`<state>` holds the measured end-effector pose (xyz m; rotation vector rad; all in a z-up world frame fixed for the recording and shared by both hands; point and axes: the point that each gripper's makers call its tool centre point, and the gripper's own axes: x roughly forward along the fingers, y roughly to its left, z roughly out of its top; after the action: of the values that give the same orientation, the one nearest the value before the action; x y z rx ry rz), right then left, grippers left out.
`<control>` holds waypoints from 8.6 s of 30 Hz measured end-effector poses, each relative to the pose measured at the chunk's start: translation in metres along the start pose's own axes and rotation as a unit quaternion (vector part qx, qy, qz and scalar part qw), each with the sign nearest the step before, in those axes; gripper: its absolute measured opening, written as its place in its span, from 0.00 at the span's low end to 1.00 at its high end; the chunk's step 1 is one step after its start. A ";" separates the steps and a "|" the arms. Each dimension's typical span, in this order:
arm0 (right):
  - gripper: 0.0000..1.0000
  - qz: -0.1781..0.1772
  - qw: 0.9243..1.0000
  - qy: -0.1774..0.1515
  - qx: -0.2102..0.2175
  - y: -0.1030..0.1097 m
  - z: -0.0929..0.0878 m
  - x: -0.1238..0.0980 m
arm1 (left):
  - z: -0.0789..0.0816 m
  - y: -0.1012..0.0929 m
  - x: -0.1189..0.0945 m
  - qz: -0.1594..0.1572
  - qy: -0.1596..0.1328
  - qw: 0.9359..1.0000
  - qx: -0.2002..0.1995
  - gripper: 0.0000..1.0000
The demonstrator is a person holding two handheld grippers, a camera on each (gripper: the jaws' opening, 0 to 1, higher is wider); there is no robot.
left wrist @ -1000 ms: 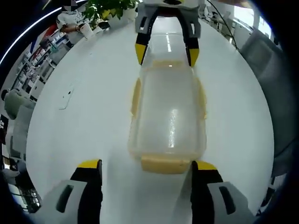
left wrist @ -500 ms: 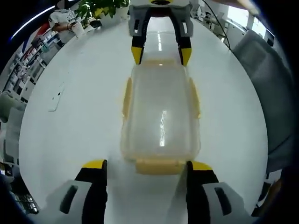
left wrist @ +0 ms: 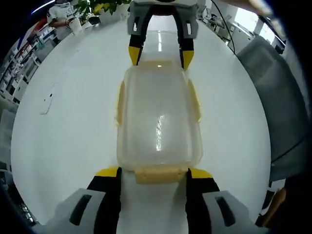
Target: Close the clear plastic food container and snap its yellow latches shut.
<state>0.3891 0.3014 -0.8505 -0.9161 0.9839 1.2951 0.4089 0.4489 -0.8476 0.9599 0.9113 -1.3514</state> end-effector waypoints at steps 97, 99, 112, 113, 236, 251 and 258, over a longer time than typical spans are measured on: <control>0.36 -0.008 0.997 0.024 -0.074 0.017 0.002 -0.073 | 0.033 -0.032 -0.058 0.018 0.110 0.993 -0.040 0.33; 0.36 -0.009 0.997 0.022 -0.073 0.017 -0.005 -0.078 | 0.040 -0.033 -0.056 0.020 0.111 0.993 -0.038 0.33; 0.36 -0.016 0.998 0.025 -0.057 0.011 -0.061 -0.102 | 0.100 -0.024 -0.039 0.014 0.100 0.995 -0.024 0.33; 0.36 -0.017 0.998 0.026 -0.056 0.011 -0.065 -0.104 | 0.103 -0.024 -0.038 0.015 0.098 0.995 -0.024 0.33; 0.39 0.028 0.879 -0.100 0.465 0.002 -0.233 -0.159 | 0.246 -0.009 0.003 -0.084 -0.093 0.823 -0.554 0.49; 0.35 0.058 0.807 -0.176 0.560 -0.005 -0.189 -0.153 | 0.239 -0.022 0.017 -0.088 -0.065 0.804 -0.585 0.30; 0.26 0.047 0.824 -0.125 0.551 0.001 -0.197 -0.139 | 0.234 -0.023 0.020 -0.078 -0.046 0.801 -0.592 0.18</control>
<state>0.3728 0.0705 -0.7846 0.2046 1.3193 0.6667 0.3822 0.2235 -0.7842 -0.1656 1.4820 -0.6648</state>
